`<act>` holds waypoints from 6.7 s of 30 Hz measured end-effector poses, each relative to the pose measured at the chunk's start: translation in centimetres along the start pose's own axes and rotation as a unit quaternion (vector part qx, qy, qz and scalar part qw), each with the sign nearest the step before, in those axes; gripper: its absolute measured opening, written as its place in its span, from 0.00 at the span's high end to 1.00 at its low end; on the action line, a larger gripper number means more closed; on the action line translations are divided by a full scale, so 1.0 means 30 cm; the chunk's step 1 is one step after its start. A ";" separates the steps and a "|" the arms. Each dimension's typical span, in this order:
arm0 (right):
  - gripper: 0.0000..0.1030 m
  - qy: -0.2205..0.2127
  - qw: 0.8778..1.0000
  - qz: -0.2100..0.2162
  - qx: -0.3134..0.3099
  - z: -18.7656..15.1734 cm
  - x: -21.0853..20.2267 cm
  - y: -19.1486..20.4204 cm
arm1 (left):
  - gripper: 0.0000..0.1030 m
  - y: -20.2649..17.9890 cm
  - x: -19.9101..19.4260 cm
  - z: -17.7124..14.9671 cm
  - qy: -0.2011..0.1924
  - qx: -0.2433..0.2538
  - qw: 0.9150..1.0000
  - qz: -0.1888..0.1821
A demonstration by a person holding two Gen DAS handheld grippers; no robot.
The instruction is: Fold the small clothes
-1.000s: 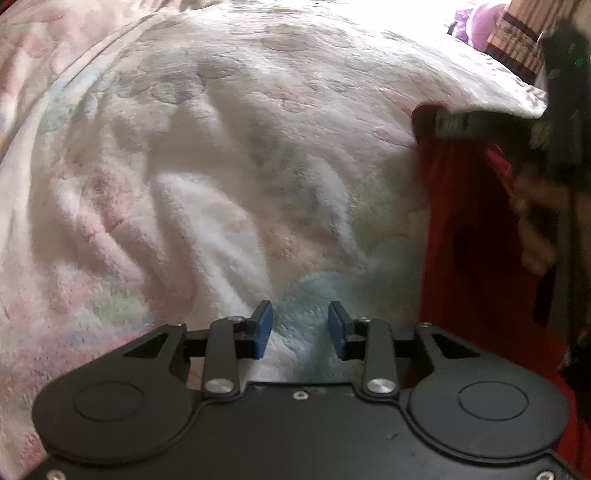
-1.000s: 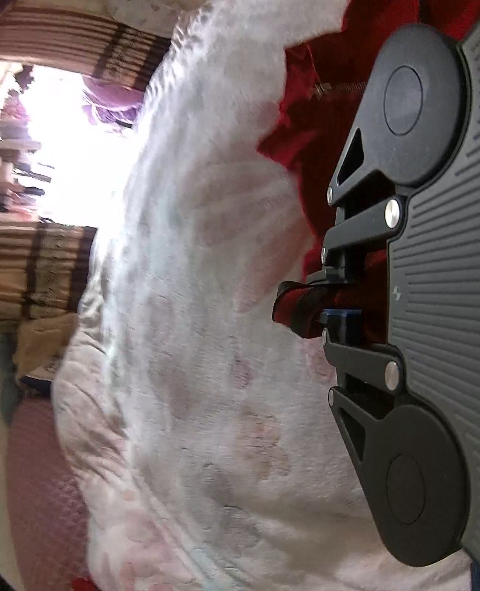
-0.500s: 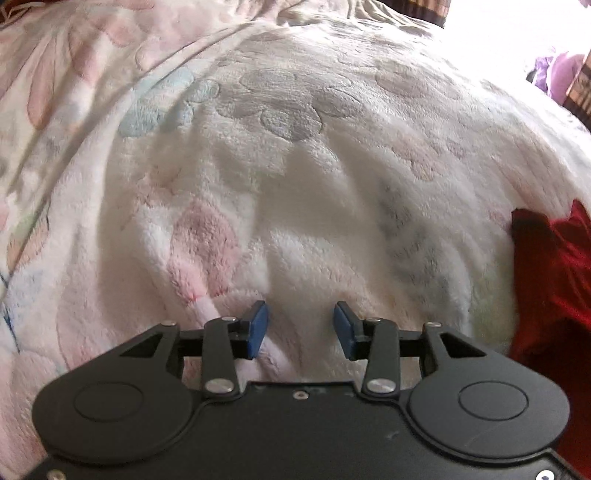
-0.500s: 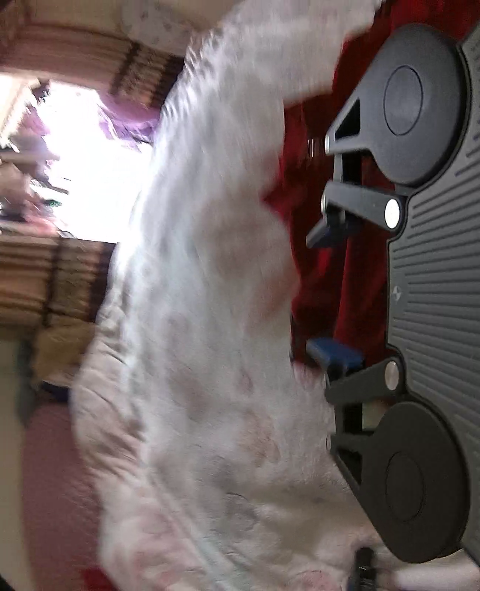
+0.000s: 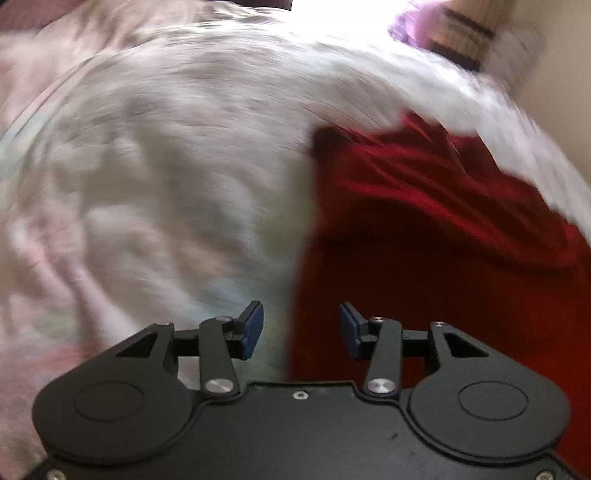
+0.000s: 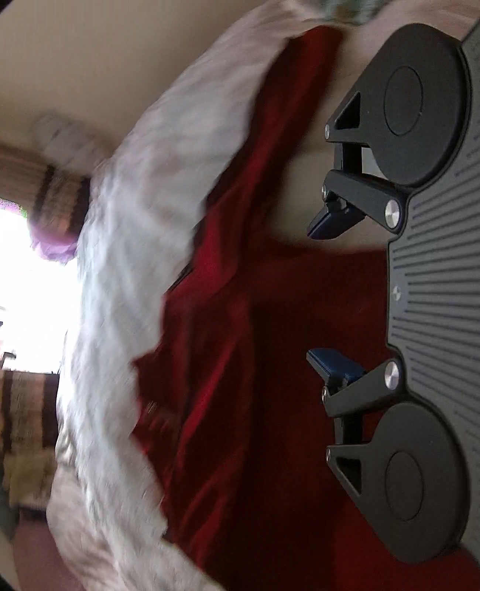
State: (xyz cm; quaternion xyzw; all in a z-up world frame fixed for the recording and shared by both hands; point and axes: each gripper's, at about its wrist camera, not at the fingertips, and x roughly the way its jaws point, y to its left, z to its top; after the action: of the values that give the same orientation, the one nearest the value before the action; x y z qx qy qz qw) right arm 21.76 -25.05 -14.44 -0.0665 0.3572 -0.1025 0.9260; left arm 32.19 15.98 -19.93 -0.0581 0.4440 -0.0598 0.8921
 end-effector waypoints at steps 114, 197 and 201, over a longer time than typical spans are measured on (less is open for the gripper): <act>0.94 -0.195 0.915 -0.046 0.350 0.239 0.113 -0.513 | 0.53 0.114 -0.003 0.196 -0.054 0.031 0.993 0.101; 0.95 0.179 0.980 0.088 0.009 -0.499 -0.319 -0.201 | 0.97 0.007 -0.491 -0.467 0.111 0.024 0.993 0.031; 0.95 0.158 0.985 0.068 0.002 -0.475 -0.396 -0.214 | 0.98 -0.016 -0.581 -0.439 0.085 0.026 0.995 0.035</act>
State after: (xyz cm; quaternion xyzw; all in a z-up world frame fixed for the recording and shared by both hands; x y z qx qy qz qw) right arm 2.62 -29.16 -15.98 -0.0229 0.5024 -0.0498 0.8629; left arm 11.19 17.59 -14.05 -0.0143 0.5185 -0.0447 0.8538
